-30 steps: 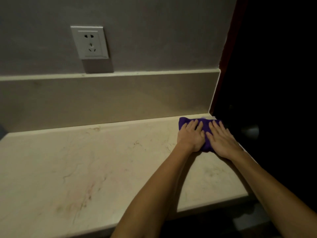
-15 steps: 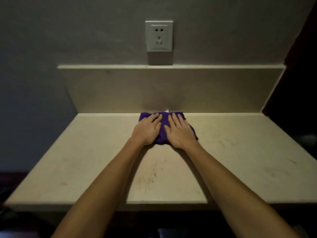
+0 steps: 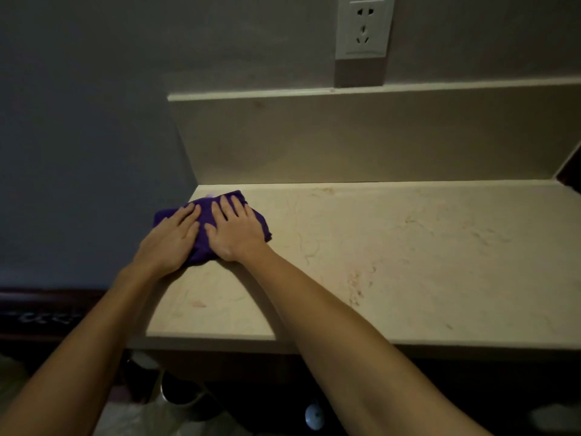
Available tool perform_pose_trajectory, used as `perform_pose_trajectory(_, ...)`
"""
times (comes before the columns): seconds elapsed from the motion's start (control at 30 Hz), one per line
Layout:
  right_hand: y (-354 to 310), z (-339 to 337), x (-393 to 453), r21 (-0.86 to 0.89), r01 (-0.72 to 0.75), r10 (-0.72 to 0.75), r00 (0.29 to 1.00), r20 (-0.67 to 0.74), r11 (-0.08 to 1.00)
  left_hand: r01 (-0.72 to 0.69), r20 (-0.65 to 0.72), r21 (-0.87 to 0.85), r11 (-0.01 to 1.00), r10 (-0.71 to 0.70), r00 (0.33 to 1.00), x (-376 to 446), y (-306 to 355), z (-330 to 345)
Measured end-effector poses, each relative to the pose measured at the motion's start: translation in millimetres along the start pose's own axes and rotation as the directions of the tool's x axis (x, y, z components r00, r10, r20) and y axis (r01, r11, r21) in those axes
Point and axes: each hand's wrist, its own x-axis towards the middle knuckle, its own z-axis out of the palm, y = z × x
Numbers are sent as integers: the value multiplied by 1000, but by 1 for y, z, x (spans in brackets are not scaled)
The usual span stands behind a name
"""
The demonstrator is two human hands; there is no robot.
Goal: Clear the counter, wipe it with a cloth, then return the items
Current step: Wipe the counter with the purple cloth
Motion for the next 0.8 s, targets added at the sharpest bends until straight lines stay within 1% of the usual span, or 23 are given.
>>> perform_pose_trajectory(0.17, 2, -3, -10, 32, 48, -47, 999, -21, 998, 56, -22, 7, 998, -56, 998, -9, 7, 8)
perform_pose_trajectory(0.27, 17, -4, -23, 42, 75, -74, 997, -22, 996, 80, -26, 19, 997, -79, 997, -15, 28, 11)
perform_pose_trajectory(0.37, 49, -13, -41, 43, 64, -63, 997, -34, 997, 75, -33, 8, 997, -74, 997, -13, 65, 14)
perform_pose_trajectory(0.47, 98, -28, -67, 34, 15, -13, 999, -46, 999, 25, -36, -12, 1000, -25, 999, -4, 123, 21)
perform_pose_trajectory(0.57, 159, -50, -104, 10, -62, 63, 995, -72, 998, -61, -46, -23, 998, 60, 997, 10, 196, 30)
perform_pose_trajectory(0.7, 249, -84, -168, -45, -187, 181, 976, -120, 981, -191, -30, -42, 981, 190, 981, 22, 309, 42)
perform_pose_trajectory(0.8, 315, -107, -224, -71, -292, 279, 949, -147, 954, -291, -29, -59, 955, 289, 957, 23, 400, 49)
